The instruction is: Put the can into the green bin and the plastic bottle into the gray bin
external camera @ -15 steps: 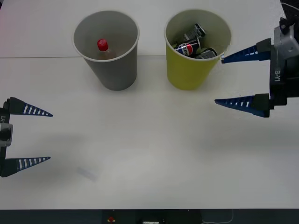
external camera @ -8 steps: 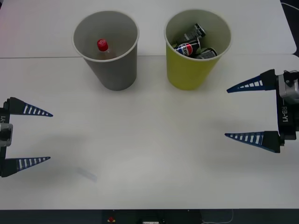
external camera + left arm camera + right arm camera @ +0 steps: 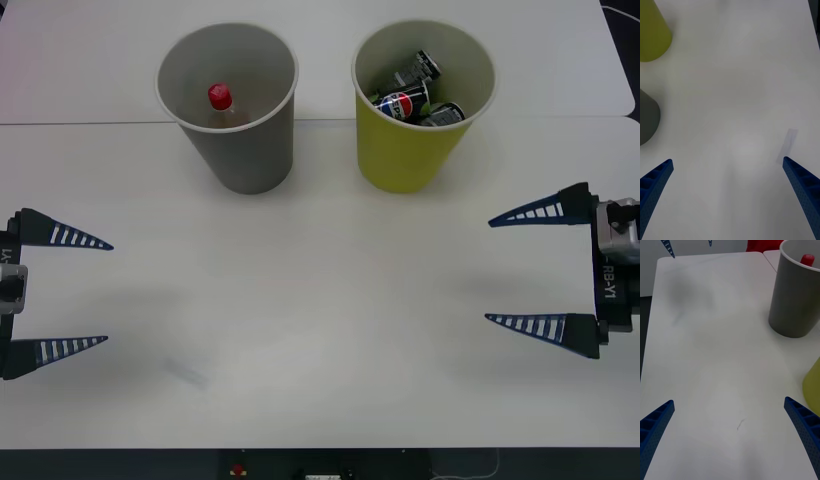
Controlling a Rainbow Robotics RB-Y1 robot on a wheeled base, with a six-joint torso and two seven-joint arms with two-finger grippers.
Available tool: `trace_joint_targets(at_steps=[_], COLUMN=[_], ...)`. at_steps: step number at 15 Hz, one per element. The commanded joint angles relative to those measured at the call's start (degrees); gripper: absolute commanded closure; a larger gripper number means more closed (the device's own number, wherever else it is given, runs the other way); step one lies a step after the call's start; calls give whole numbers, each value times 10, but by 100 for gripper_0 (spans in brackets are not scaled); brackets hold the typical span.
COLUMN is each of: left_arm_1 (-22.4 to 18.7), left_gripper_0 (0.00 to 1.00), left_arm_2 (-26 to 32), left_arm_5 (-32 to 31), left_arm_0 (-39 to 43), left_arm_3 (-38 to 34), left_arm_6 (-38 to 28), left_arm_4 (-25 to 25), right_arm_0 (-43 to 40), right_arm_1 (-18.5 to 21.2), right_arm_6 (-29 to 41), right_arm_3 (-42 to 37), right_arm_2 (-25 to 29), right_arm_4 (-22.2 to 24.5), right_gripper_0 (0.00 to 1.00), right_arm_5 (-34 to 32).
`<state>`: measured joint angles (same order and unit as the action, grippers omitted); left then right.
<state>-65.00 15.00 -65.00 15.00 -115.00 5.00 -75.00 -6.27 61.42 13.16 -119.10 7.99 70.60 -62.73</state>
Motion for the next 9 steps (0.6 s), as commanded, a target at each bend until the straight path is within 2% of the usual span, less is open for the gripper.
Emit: trace_joint_targets(at_steps=[1,5,9], left_arm_1=[0,0,0], left_gripper_0=[0,0,0], left_arm_2=[0,0,0], left_arm_5=[0,0,0], left_arm_0=[0,0,0], left_arm_3=[0,0,0], left_arm_6=[0,0,0], left_arm_4=[0,0,0], right_arm_0=[-7,-17,-18], right_arm_1=[-16,-32,-32], right_arm_6=[-1,-6,-5], right_arm_3=[0,0,0], right_arm_2=[0,0,1], right_arm_4=[21,34,35], right_gripper_0=[0,0,0], right_arm_5=[0,-2,-3])
